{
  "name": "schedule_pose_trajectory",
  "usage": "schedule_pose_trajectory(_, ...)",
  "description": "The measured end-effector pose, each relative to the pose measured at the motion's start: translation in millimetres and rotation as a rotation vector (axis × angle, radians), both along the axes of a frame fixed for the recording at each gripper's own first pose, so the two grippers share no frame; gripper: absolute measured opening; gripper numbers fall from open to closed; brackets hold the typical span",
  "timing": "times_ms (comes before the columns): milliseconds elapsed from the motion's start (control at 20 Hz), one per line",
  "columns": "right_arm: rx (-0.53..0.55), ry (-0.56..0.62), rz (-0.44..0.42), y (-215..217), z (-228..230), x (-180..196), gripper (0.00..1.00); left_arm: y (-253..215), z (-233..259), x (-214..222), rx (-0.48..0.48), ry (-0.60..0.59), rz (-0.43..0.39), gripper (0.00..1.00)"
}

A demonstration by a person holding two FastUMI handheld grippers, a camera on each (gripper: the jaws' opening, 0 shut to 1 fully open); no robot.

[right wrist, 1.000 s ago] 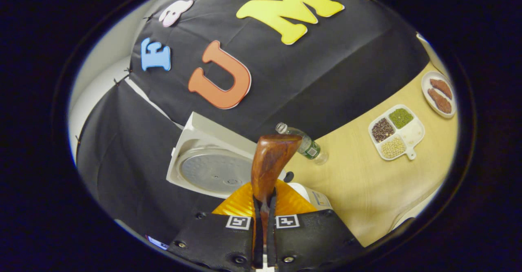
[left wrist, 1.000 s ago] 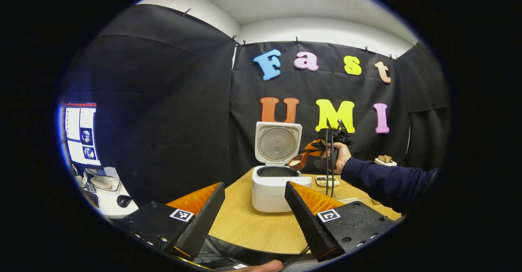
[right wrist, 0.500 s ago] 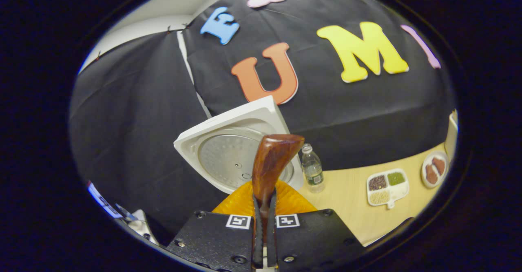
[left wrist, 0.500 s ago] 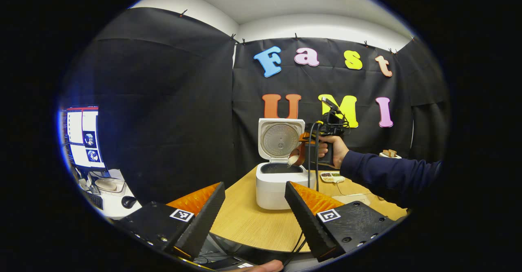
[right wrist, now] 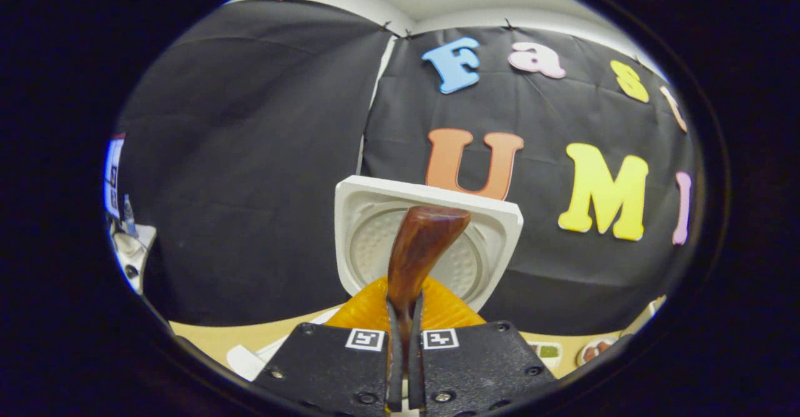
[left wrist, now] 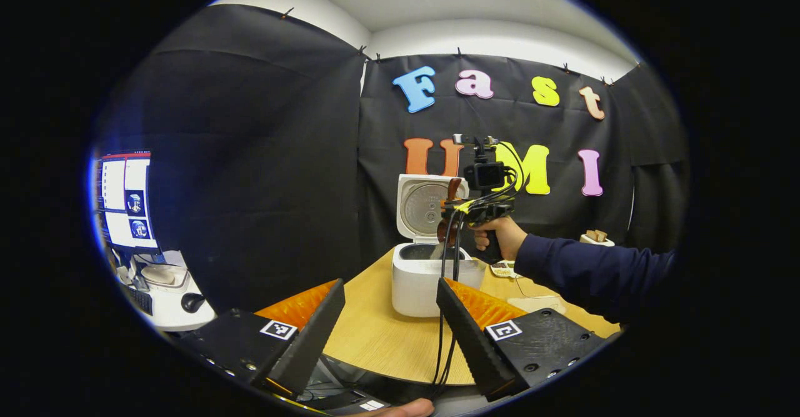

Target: Close the left gripper, press the button to open the rice cooker; take a wooden spoon from the chopstick holder with the right hand, scoop a spoonful of rice and pour it into the rice cooker, then put the wooden spoon back into the chopstick holder.

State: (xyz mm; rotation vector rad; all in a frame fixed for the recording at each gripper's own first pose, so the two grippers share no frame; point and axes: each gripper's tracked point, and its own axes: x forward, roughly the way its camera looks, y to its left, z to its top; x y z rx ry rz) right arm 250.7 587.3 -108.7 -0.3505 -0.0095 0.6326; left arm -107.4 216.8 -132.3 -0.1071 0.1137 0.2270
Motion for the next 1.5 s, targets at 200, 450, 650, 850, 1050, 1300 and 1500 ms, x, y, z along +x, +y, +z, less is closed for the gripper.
schedule_pose_trajectory(200,-0.093,-0.111,0.0,3.9,-5.0,-3.7,0.09,2.3,-1.6,1.9,0.003,0.005,0.003,0.94)
schedule_pose_trajectory(450,-0.084,-0.118,-0.016,-6.0,1.1,-6.2,0.09,2.6,0.0,0.2,0.008,0.003,0.012,0.94)
schedule_pose_trajectory(650,-0.021,-0.056,-0.029,-31.0,12.5,-6.9,0.09,0.7,5.1,3.4,0.014,-0.011,0.015,0.94)
schedule_pose_trajectory(850,0.041,-0.016,-0.068,-76.0,38.7,-13.3,0.09,-7.9,4.9,10.9,0.022,-0.009,0.001,0.94)
schedule_pose_trajectory(1050,0.127,0.026,-0.102,-133.9,68.3,-25.8,0.09,-17.3,10.5,14.4,0.034,-0.021,-0.013,0.94)
schedule_pose_trajectory(1300,0.196,0.046,-0.168,-218.2,94.6,-51.6,0.09,-39.4,22.3,28.8,0.053,-0.061,-0.059,0.94)
schedule_pose_trajectory(1500,0.24,0.049,-0.244,-294.7,106.8,-67.4,0.1,-56.7,28.5,50.7,0.059,-0.082,-0.088,0.94)
